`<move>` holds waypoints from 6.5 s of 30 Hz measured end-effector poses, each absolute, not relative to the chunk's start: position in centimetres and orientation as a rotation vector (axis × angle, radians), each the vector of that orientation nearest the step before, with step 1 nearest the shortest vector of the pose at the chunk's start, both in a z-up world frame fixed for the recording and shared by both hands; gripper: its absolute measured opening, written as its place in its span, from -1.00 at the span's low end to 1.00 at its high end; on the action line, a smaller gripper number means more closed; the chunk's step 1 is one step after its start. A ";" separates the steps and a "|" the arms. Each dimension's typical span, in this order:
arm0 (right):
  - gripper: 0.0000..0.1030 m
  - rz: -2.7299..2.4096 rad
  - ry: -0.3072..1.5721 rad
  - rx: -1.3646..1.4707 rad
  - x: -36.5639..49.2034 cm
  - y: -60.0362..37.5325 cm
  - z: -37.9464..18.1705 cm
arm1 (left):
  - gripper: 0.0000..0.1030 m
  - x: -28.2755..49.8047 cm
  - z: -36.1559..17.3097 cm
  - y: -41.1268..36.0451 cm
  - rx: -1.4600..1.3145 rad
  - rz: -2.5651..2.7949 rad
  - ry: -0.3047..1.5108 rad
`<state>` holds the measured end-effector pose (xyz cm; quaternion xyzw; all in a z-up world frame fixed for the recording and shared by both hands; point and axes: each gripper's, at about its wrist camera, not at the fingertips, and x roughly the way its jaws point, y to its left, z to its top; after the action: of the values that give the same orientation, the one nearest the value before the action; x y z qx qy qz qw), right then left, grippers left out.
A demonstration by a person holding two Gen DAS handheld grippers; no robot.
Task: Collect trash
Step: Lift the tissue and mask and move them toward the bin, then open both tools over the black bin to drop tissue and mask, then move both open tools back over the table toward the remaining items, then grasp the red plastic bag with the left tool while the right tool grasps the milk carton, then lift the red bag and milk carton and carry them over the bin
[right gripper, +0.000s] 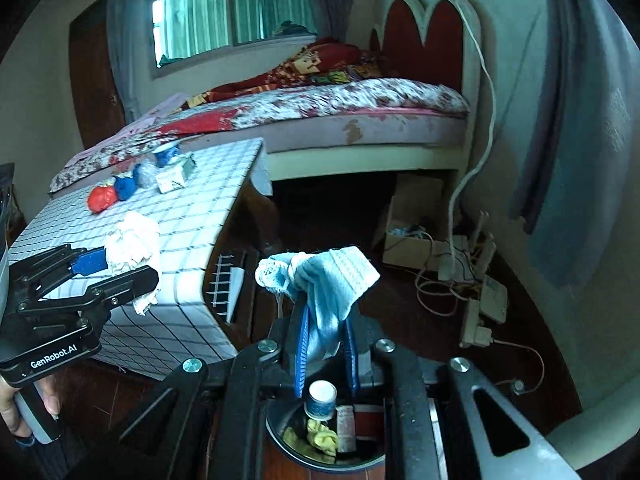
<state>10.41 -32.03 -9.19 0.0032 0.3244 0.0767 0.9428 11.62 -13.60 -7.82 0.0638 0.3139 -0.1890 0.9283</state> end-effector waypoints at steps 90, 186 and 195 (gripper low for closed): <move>0.98 0.254 0.746 -0.109 15.6 -21.0 -9.2 | 0.99 12.4 -8.3 -2.7 0.030 -0.062 0.693; 0.09 0.380 0.675 -0.113 24.1 -7.2 -5.4 | -0.54 16.0 -6.0 14.5 -0.059 0.129 0.621; 0.09 0.330 0.620 -0.084 19.7 -12.7 -5.9 | -0.54 13.7 -6.0 9.1 -0.045 0.040 0.600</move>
<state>19.72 -12.68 -5.86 -0.0410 0.3037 0.1617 0.9381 13.69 9.14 -5.99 -0.0222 0.2953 0.0196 0.9549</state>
